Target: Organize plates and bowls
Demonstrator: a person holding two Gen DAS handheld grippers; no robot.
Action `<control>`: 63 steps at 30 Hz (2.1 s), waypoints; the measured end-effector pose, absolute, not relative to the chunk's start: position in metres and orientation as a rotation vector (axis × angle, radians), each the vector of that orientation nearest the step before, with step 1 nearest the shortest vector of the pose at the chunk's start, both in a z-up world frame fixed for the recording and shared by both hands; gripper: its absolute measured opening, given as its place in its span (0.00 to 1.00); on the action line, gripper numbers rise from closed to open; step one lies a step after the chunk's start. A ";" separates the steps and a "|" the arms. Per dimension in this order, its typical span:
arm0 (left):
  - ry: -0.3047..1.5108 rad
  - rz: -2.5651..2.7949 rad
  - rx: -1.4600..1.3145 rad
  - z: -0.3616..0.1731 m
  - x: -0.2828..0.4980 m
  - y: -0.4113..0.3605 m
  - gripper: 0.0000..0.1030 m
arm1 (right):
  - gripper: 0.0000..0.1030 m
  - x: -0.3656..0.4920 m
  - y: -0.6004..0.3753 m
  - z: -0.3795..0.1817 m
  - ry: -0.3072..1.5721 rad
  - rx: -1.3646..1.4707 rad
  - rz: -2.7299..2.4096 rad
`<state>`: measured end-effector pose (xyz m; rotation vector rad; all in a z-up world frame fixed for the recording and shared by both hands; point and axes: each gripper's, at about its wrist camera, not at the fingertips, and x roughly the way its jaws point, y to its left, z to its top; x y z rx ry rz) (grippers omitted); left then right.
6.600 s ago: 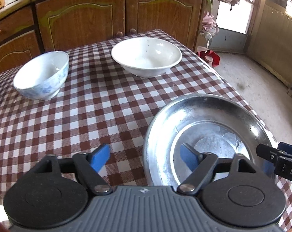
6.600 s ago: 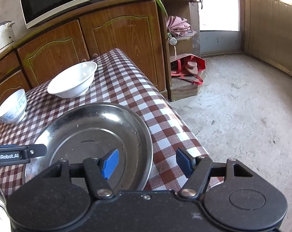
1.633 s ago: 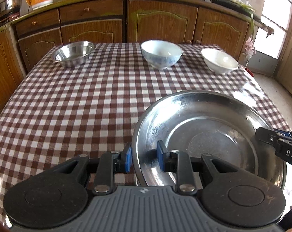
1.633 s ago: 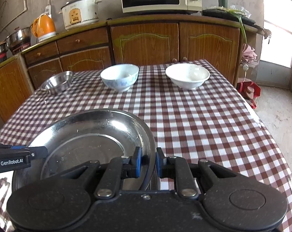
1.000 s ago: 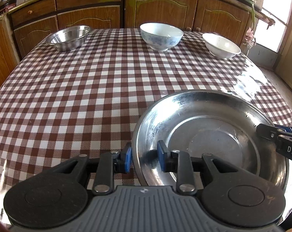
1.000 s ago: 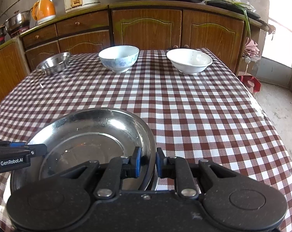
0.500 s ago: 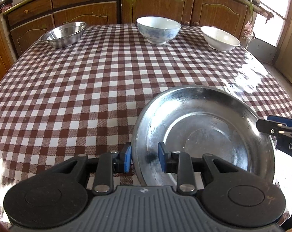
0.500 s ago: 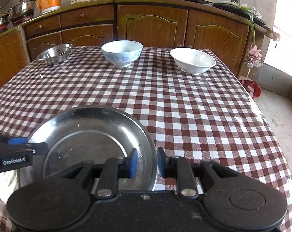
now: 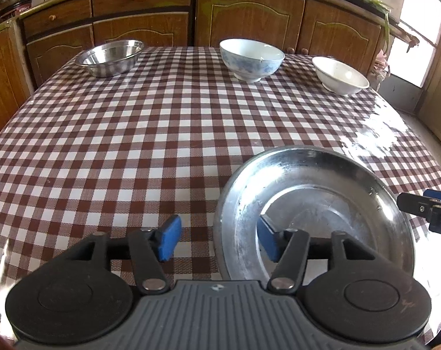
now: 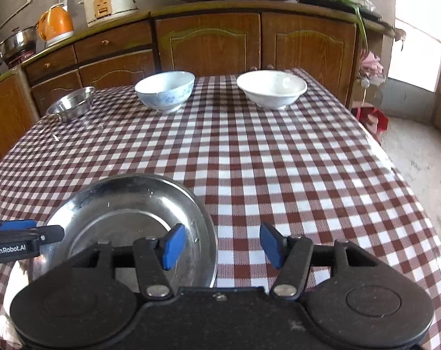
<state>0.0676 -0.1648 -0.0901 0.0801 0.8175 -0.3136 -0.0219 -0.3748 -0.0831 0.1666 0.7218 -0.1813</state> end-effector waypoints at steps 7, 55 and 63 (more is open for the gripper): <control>0.848 -0.316 0.087 -0.101 0.072 -0.166 0.60 | 0.68 -0.018 -0.380 -0.101 0.773 0.232 -0.160; 0.751 -0.274 0.024 -0.039 0.116 -0.141 0.35 | 0.31 0.061 -0.344 -0.035 0.683 0.234 -0.022; 0.769 -0.265 0.011 -0.045 0.140 -0.143 0.36 | 0.31 0.092 -0.344 -0.040 0.700 0.225 -0.028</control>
